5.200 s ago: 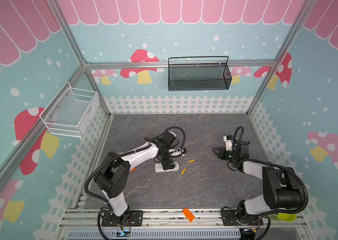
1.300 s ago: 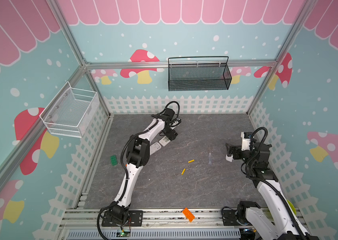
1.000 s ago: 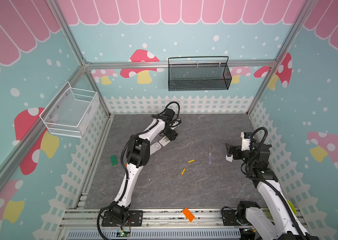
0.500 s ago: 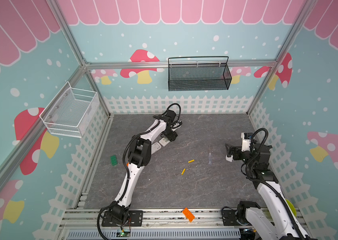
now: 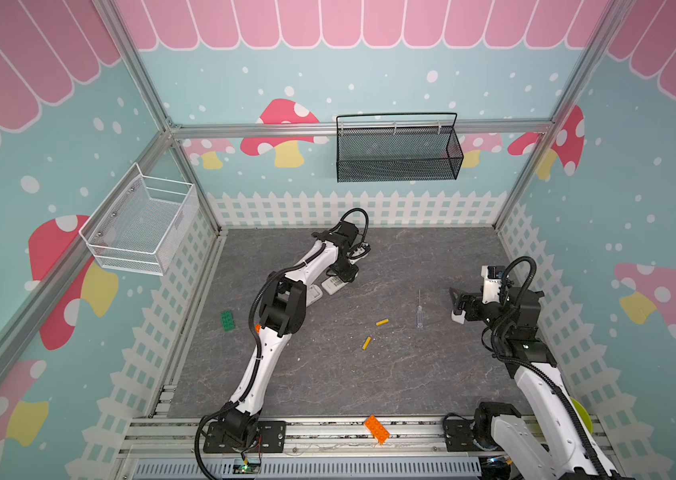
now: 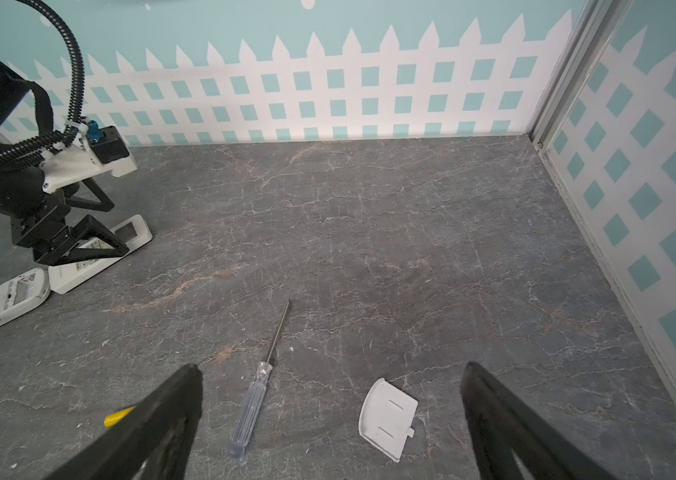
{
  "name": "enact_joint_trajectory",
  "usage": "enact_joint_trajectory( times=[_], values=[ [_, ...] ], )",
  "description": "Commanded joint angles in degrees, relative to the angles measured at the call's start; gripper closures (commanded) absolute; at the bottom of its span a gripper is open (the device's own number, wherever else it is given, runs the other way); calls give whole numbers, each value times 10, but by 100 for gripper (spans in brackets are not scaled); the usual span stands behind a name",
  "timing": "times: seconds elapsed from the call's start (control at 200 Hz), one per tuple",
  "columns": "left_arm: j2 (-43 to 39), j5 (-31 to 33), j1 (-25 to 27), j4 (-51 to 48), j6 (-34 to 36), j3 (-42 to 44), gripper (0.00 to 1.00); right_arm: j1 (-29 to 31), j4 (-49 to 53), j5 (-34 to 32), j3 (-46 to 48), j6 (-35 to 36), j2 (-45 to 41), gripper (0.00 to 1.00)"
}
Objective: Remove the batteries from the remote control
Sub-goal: 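Grasp the white display remote by its body with the left gripper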
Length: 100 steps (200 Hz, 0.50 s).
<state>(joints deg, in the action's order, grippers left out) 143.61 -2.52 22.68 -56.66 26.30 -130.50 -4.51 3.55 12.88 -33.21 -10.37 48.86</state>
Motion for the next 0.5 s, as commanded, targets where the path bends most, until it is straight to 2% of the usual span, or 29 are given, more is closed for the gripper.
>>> enact_joint_trajectory(
  times=[0.0, 0.135, 0.235, 0.41, 0.495],
  values=[
    [20, -16, 4, -25, -21, -10, 11, -2, 6, 8, 7, -4, -12, 2],
    [36, -5, 13, -32, -11, -20, 20, -2, -1, 10, 17, -8, -20, 1],
    [41, -3, 26, -36, -9, -27, 33, -2, 7, 22, 11, -8, -14, 0],
    [42, -4, 26, -38, -21, -32, 56, -2, 3, 39, 15, -28, -20, 4],
    [39, -4, 27, -37, -22, -37, 62, -2, -15, 60, 27, -51, -25, 7]
  ],
)
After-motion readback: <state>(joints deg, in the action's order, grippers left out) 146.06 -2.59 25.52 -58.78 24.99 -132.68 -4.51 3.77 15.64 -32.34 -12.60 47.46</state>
